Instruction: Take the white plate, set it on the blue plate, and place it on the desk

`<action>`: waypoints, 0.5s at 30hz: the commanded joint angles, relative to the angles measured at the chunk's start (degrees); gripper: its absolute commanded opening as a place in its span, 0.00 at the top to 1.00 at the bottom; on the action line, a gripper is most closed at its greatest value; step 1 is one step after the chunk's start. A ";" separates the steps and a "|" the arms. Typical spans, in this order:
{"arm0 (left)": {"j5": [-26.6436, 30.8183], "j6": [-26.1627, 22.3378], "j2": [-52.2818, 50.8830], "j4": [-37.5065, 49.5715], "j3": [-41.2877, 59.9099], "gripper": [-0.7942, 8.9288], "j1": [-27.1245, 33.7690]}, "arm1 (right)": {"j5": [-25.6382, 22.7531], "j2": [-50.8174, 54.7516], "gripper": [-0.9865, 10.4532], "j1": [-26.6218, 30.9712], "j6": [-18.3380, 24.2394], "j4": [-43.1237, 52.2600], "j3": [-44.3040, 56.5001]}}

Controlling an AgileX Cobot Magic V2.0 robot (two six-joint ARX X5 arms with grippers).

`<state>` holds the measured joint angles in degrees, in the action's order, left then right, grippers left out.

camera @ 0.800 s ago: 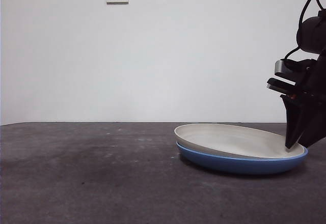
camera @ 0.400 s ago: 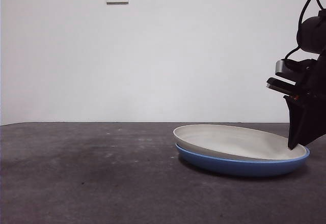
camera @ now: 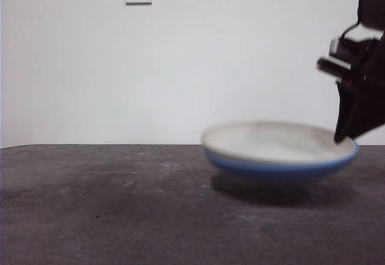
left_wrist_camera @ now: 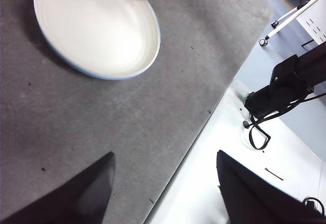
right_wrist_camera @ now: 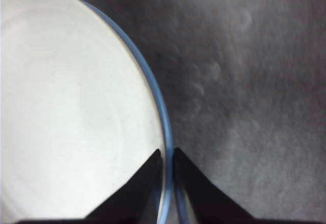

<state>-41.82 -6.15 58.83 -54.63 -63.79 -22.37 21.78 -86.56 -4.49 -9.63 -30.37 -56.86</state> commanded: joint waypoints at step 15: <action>-0.24 -0.70 0.39 0.33 -0.39 0.60 -0.24 | 1.92 3.43 0.90 -8.22 -7.72 5.14 -3.43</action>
<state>-41.82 -6.15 58.83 -54.61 -63.79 -22.37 23.31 -82.24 -12.19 -14.79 -26.28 -58.72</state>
